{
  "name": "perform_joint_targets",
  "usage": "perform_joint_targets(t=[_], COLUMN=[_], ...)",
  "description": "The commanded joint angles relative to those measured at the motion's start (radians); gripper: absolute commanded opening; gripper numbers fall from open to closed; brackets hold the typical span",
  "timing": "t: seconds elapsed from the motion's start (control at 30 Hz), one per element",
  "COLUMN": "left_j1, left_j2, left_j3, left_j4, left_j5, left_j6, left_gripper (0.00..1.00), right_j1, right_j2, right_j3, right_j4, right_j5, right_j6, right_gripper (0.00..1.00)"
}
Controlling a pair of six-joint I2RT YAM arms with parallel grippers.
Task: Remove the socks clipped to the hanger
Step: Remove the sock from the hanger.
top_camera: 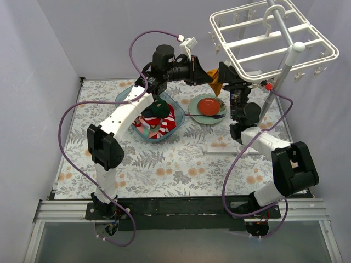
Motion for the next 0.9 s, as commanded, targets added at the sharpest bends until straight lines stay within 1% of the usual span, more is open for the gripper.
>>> perform_joint_targets(t=[0.0, 0.23, 0.33, 0.43, 0.53, 0.57, 0.63, 0.67, 0.73, 0.77, 0.83, 0.87], left_j1=[-0.004, -0.004, -0.004, -0.004, -0.004, -0.004, -0.004, -0.004, -0.004, -0.004, -0.004, -0.004], left_j2=[0.002, 0.008, 0.013, 0.013, 0.016, 0.016, 0.016, 0.014, 0.013, 0.014, 0.013, 0.011], left_j3=[0.026, 0.027, 0.030, 0.030, 0.032, 0.033, 0.033, 0.033, 0.033, 0.033, 0.032, 0.030], left_j4=[-0.013, -0.019, -0.021, -0.022, -0.022, -0.022, -0.022, -0.022, -0.022, -0.022, -0.022, -0.022], left_j5=[-0.014, -0.023, -0.023, -0.023, -0.023, -0.021, -0.020, -0.020, -0.020, -0.020, -0.021, -0.021], left_j6=[0.000, 0.003, 0.003, 0.003, 0.003, 0.000, 0.000, 0.000, 0.000, 0.002, 0.002, 0.003], left_gripper=[0.00, 0.00, 0.00, 0.00, 0.00, 0.00, 0.00, 0.00, 0.00, 0.00, 0.00, 0.00], right_j1=[0.000, 0.001, 0.003, 0.005, 0.005, 0.003, 0.005, 0.005, 0.005, 0.003, 0.005, 0.005], right_j2=[0.006, 0.004, 0.007, 0.007, 0.007, 0.006, 0.001, -0.002, -0.006, -0.009, -0.016, -0.017], right_j3=[0.053, 0.057, 0.069, 0.077, 0.077, 0.079, 0.076, 0.068, 0.063, 0.059, 0.054, 0.054], right_j4=[0.432, 0.437, 0.435, 0.431, 0.428, 0.428, 0.423, 0.423, 0.425, 0.422, 0.419, 0.414], right_j5=[0.027, 0.041, 0.038, 0.038, 0.033, 0.028, 0.021, 0.021, 0.022, 0.021, 0.022, 0.022], right_j6=[0.024, 0.034, 0.047, 0.057, 0.068, 0.068, 0.074, 0.077, 0.083, 0.086, 0.091, 0.096], right_gripper=[0.79, 0.77, 0.75, 0.71, 0.62, 0.56, 0.49, 0.40, 0.31, 0.21, 0.13, 0.06])
